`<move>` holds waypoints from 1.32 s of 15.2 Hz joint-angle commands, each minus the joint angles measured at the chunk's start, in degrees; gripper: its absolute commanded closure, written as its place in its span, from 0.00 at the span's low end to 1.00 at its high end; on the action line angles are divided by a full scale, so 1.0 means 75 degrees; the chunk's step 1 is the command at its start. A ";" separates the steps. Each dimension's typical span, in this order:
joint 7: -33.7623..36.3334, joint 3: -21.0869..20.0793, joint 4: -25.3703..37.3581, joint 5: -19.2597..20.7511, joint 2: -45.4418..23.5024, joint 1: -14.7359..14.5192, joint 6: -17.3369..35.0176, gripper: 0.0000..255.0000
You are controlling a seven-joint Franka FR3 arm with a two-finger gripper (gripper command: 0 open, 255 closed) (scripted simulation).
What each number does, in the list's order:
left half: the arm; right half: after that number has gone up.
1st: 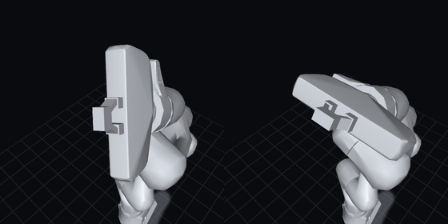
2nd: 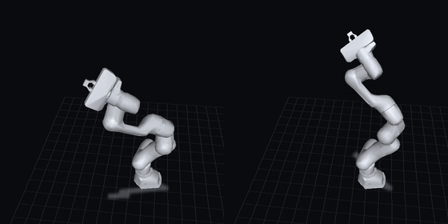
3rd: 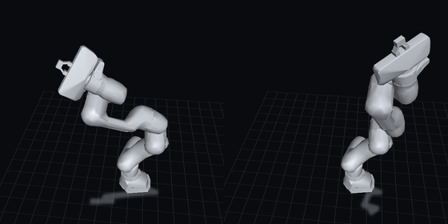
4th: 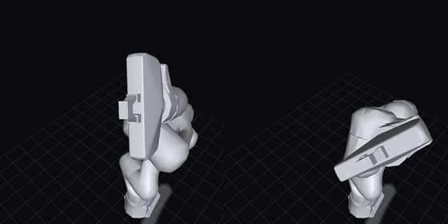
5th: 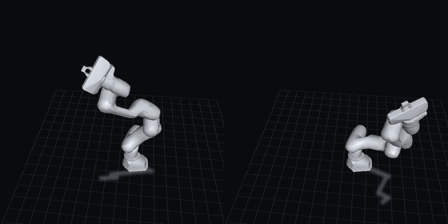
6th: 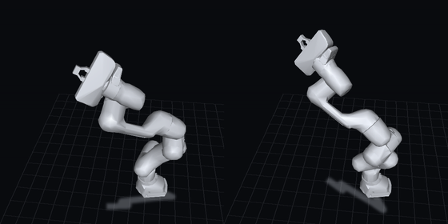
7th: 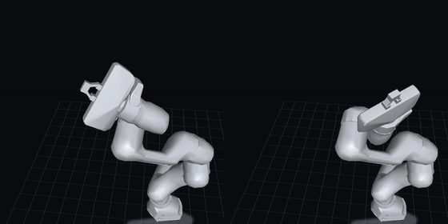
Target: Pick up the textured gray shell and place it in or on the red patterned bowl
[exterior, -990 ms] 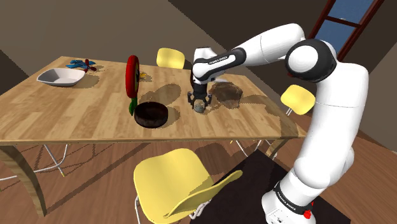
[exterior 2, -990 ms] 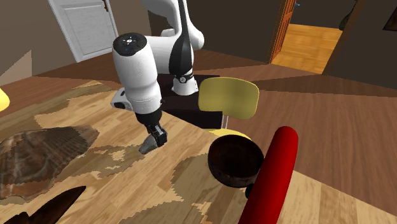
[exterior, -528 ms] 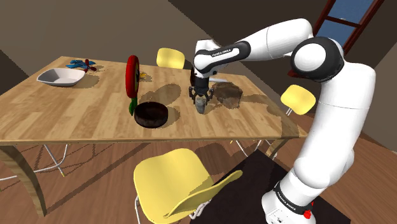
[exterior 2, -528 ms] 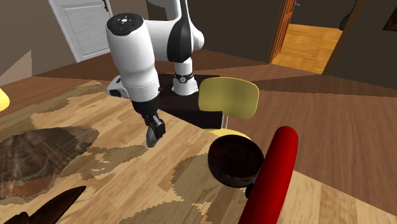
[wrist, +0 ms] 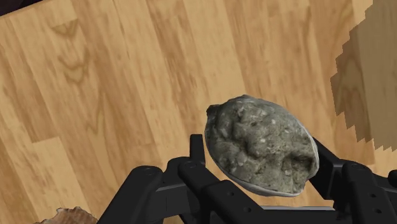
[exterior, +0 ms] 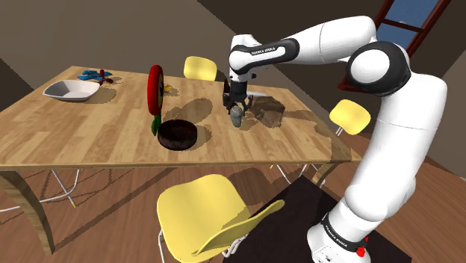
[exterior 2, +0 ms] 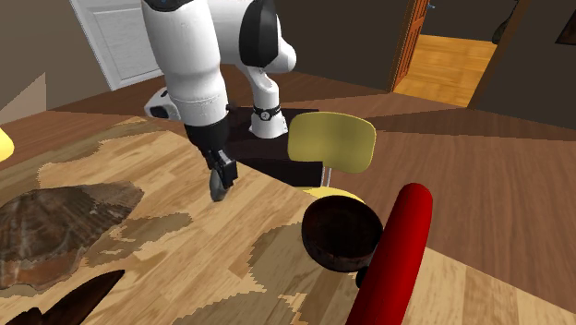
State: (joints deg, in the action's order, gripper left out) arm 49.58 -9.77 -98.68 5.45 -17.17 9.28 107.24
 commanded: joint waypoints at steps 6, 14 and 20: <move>-0.0055 -0.0014 0.0455 -0.0047 0.0190 0.0003 -0.0641 1.00; 0.1070 -0.0402 0.1457 0.0026 -0.0484 -0.0788 -0.1038 1.00; 0.1980 -0.0648 0.2794 0.0175 -0.1385 -0.1555 -0.1524 1.00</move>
State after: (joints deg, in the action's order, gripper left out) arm 63.05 -14.35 -79.88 6.45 -25.88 -1.21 96.37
